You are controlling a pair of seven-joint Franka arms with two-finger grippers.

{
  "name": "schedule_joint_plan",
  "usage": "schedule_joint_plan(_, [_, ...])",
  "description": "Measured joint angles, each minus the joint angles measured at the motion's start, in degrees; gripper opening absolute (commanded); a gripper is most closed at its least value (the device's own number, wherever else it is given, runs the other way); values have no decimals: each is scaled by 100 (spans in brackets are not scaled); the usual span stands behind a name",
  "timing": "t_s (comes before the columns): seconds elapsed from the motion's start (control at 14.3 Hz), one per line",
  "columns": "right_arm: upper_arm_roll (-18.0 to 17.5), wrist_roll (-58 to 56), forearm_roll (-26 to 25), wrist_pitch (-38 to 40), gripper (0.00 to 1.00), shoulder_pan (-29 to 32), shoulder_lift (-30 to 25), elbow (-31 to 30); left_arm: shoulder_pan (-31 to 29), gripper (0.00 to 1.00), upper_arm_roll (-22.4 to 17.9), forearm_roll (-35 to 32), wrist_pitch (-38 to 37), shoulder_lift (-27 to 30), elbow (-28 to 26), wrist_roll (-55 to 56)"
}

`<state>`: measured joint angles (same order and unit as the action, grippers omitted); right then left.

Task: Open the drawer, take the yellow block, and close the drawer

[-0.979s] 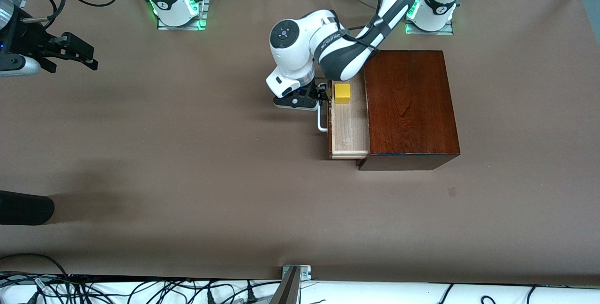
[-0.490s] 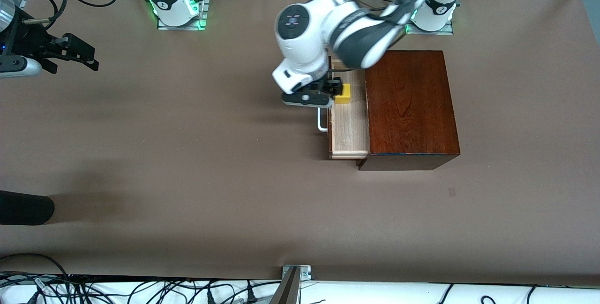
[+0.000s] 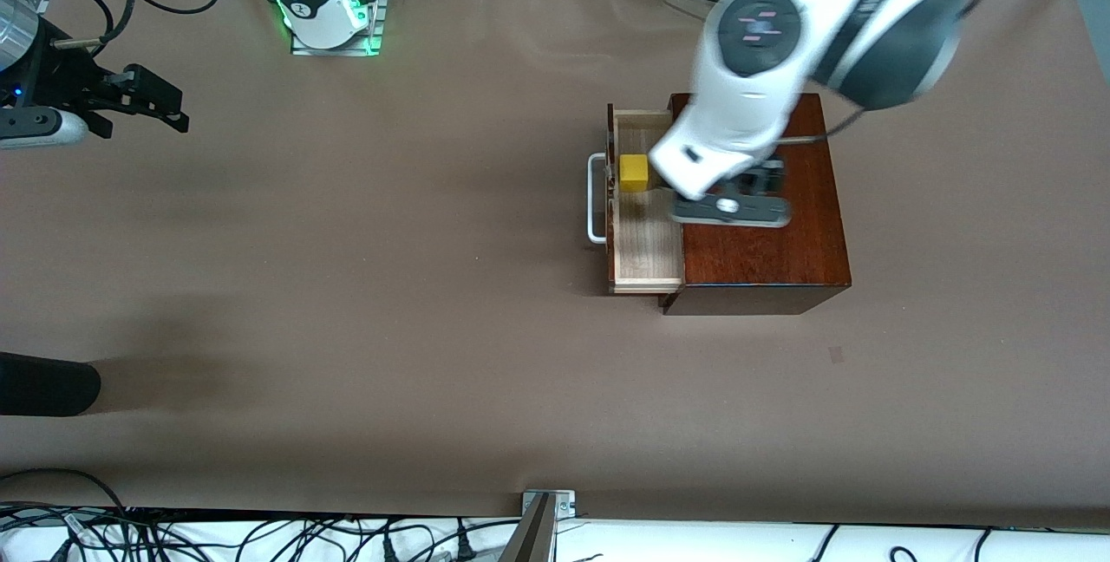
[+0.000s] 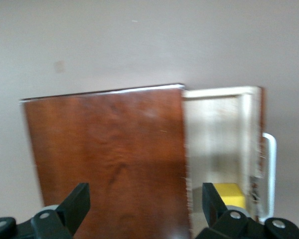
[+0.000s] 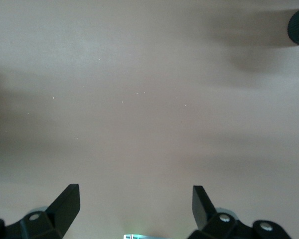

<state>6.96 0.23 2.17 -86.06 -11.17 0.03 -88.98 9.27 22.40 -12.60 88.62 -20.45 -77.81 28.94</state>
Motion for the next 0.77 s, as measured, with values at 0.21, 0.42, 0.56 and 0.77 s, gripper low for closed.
schedule_joint_plan(0.21, [25, -4, -13, 25, 100, 7, 52, -15, -872, 100, -5, 391, -172, 201, 0, -970])
schedule_joint_plan(0.42, [-6, -39, -13, 89, 100, 1, 205, -20, -1558, 100, -90, 632, -357, 405, -2, -2151])
schedule_joint_plan(0.56, [-143, -94, -6, 300, 100, -11, 199, -5, -1555, 100, -443, 766, -372, 597, -20, -2594])
schedule_joint_plan(0.77, [-800, -173, 9, 623, 100, -34, 102, 34, -864, 100, -1657, 919, -153, 1017, -338, -3228])
